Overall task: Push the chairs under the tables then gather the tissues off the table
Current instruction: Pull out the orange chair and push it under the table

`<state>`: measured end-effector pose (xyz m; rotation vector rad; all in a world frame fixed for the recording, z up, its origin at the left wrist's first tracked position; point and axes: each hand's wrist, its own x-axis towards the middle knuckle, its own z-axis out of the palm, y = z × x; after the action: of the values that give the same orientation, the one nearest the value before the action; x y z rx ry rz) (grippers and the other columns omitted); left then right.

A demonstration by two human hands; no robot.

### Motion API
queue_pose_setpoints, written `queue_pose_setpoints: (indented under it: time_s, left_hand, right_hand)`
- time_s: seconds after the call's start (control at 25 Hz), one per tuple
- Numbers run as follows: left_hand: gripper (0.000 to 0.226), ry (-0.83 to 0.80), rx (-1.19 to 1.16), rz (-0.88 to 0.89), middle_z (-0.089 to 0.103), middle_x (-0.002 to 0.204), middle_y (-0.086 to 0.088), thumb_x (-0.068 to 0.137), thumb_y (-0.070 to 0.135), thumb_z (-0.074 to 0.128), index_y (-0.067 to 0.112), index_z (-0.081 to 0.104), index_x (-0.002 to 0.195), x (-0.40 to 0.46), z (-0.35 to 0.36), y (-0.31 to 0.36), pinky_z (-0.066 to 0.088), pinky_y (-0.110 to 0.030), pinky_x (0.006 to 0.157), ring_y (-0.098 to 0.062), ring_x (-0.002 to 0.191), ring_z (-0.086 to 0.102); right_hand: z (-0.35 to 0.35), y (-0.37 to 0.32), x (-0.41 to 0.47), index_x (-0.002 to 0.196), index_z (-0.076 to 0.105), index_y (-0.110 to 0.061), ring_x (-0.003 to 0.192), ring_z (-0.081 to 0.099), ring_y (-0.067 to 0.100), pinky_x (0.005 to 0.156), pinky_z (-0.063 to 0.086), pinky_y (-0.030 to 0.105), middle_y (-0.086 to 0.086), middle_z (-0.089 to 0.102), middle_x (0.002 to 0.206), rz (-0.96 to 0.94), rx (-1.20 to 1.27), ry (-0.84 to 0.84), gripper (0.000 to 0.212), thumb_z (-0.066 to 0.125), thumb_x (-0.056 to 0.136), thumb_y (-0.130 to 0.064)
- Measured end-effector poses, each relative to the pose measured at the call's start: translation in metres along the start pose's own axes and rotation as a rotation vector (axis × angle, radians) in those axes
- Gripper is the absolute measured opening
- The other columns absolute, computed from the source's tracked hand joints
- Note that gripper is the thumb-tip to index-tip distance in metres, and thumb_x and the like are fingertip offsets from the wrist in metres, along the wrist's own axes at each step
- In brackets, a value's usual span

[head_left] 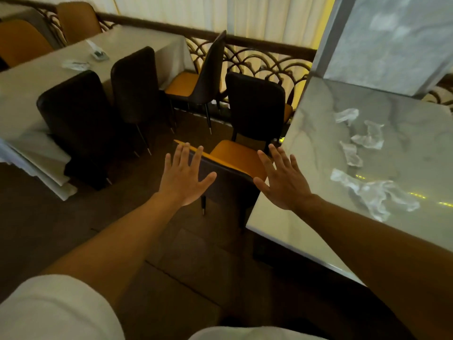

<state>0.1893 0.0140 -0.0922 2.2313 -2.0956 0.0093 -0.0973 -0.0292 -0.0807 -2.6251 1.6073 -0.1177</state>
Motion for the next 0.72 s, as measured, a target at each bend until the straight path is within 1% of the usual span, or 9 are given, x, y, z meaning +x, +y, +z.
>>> queue_pose_setpoints:
  time_s: [0.12, 0.2, 0.32, 0.44, 0.52, 0.6, 0.64, 0.68, 0.72]
  left_hand:
    - [0.09, -0.035, -0.011, 0.036, -0.007, 0.168, -0.012, 0.089, 0.082, 0.013, 0.029, -0.01, 0.158, 0.005, 0.018, -0.018, -0.003, -0.052, 0.123, -0.029, 0.153, -0.013]
    - [0.09, -0.075, -0.048, -0.003, -0.007, 0.168, -0.011, 0.09, 0.081, 0.019, 0.029, -0.009, 0.159, 0.012, 0.03, -0.03, -0.003, -0.052, 0.123, -0.029, 0.153, -0.013]
    - [0.094, -0.116, -0.073, -0.091, -0.006, 0.168, -0.01, 0.09, 0.078, 0.034, 0.029, -0.007, 0.159, 0.03, 0.044, -0.048, -0.002, -0.053, 0.122, -0.029, 0.153, -0.012]
    - [0.1, -0.18, -0.054, -0.096, -0.007, 0.168, -0.01, 0.09, 0.07, 0.051, 0.028, -0.008, 0.159, 0.05, 0.048, -0.061, 0.0, -0.055, 0.123, -0.03, 0.153, -0.013]
    - [0.097, -0.237, -0.032, -0.094, -0.006, 0.168, -0.009, 0.092, 0.062, 0.056, 0.027, -0.005, 0.159, 0.065, 0.051, -0.07, 0.0, -0.054, 0.123, -0.031, 0.153, -0.012]
    - [0.09, -0.324, -0.012, -0.078, -0.006, 0.168, -0.009, 0.095, 0.054, 0.056, 0.025, 0.0, 0.16, 0.084, 0.051, -0.081, -0.001, -0.053, 0.123, -0.03, 0.153, -0.012]
    - [0.088, -0.362, -0.003, -0.065, -0.006, 0.169, -0.008, 0.097, 0.05, 0.056, 0.024, 0.001, 0.16, 0.095, 0.05, -0.087, -0.001, -0.052, 0.123, -0.029, 0.153, -0.012]
    - [0.086, -0.39, 0.006, -0.053, -0.005, 0.169, -0.008, 0.097, 0.046, 0.056, 0.022, 0.003, 0.16, 0.106, 0.049, -0.093, 0.0, -0.051, 0.124, -0.029, 0.154, -0.011]
    - [0.086, -0.41, 0.014, -0.039, -0.003, 0.169, -0.008, 0.098, 0.043, 0.057, 0.021, 0.003, 0.161, 0.117, 0.048, -0.097, 0.001, -0.05, 0.124, -0.028, 0.154, -0.01]
  right_hand:
    - [0.017, -0.024, 0.016, 0.162, 0.002, -0.025, 0.157, -0.002, 0.035, 0.125, 0.009, 0.057, 0.011, 0.0, 0.171, 0.053, 0.068, -0.018, 0.078, 0.031, 0.101, -0.063]
    - [0.03, -0.041, 0.03, 0.162, 0.001, -0.025, 0.157, -0.005, 0.033, 0.125, 0.007, 0.056, 0.01, -0.002, 0.171, 0.077, 0.106, -0.062, 0.079, 0.037, 0.101, -0.06]
    - [0.05, -0.059, 0.057, 0.162, 0.001, -0.026, 0.157, -0.005, 0.032, 0.126, 0.006, 0.055, 0.01, 0.0, 0.171, 0.065, 0.149, -0.118, 0.081, 0.042, 0.101, -0.059]
    - [0.071, -0.067, 0.093, 0.162, 0.0, -0.025, 0.157, -0.002, 0.034, 0.125, 0.007, 0.057, 0.011, 0.002, 0.171, 0.072, 0.181, -0.185, 0.087, 0.049, 0.099, -0.057]
    - [0.083, -0.072, 0.126, 0.161, -0.003, -0.023, 0.156, 0.002, 0.035, 0.124, 0.009, 0.059, 0.012, 0.005, 0.171, 0.115, 0.185, -0.26, 0.093, 0.056, 0.097, -0.054]
    - [0.089, -0.079, 0.158, 0.162, -0.002, -0.021, 0.155, 0.014, 0.036, 0.124, 0.013, 0.059, 0.014, 0.016, 0.168, 0.171, 0.212, -0.348, 0.096, 0.061, 0.095, -0.051]
    - [0.091, -0.082, 0.174, 0.161, 0.004, -0.02, 0.151, 0.025, 0.037, 0.122, 0.02, 0.058, 0.015, 0.027, 0.163, 0.193, 0.233, -0.389, 0.093, 0.062, 0.095, -0.05]
    - [0.094, -0.085, 0.187, 0.159, 0.015, -0.019, 0.142, 0.039, 0.036, 0.118, 0.031, 0.056, 0.015, 0.039, 0.155, 0.205, 0.25, -0.43, 0.085, 0.063, 0.095, -0.048]
    - [0.097, -0.085, 0.199, 0.154, 0.028, -0.019, 0.129, 0.052, 0.034, 0.11, 0.043, 0.053, 0.014, 0.05, 0.142, 0.213, 0.273, -0.479, 0.073, 0.062, 0.096, -0.046]
